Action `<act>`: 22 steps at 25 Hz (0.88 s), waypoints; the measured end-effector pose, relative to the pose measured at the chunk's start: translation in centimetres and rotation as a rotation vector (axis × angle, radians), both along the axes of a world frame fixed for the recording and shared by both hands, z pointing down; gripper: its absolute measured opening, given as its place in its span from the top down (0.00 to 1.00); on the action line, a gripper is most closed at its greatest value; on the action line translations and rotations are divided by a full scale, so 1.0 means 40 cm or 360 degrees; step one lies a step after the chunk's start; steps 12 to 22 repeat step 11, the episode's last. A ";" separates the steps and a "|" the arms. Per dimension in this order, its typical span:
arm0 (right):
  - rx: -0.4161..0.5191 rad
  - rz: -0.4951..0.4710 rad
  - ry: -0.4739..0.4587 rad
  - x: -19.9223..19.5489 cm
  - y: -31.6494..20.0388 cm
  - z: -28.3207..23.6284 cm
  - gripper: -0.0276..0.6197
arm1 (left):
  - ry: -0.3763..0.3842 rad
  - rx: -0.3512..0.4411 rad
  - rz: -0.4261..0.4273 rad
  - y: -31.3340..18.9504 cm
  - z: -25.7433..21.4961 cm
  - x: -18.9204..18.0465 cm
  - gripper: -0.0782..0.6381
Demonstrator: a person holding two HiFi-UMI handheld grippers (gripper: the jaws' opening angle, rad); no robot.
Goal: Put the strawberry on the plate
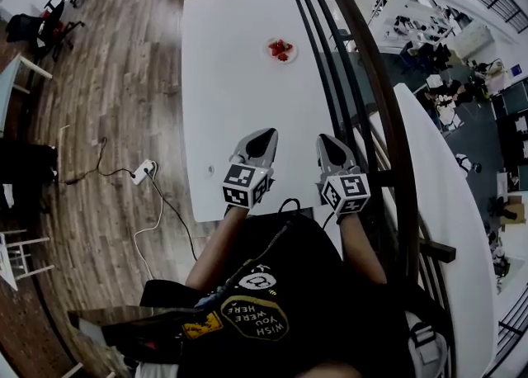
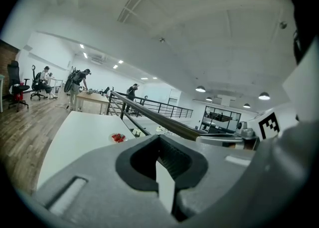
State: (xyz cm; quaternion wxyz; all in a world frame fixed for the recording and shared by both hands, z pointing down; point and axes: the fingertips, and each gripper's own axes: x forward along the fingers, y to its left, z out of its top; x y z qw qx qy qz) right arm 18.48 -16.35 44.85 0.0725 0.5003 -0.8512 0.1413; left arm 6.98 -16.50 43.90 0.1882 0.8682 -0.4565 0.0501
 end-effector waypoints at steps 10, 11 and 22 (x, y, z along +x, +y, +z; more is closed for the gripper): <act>0.0081 -0.0030 -0.0045 -0.013 0.059 -0.047 0.95 | -0.0088 0.0085 -0.0163 0.083 -0.028 -0.026 0.89; 0.0078 -0.0033 -0.0043 -0.015 0.064 -0.049 0.95 | -0.0095 0.0066 -0.0193 0.088 -0.025 -0.028 0.89; 0.0078 -0.0033 -0.0043 -0.015 0.064 -0.049 0.95 | -0.0095 0.0066 -0.0193 0.088 -0.025 -0.028 0.89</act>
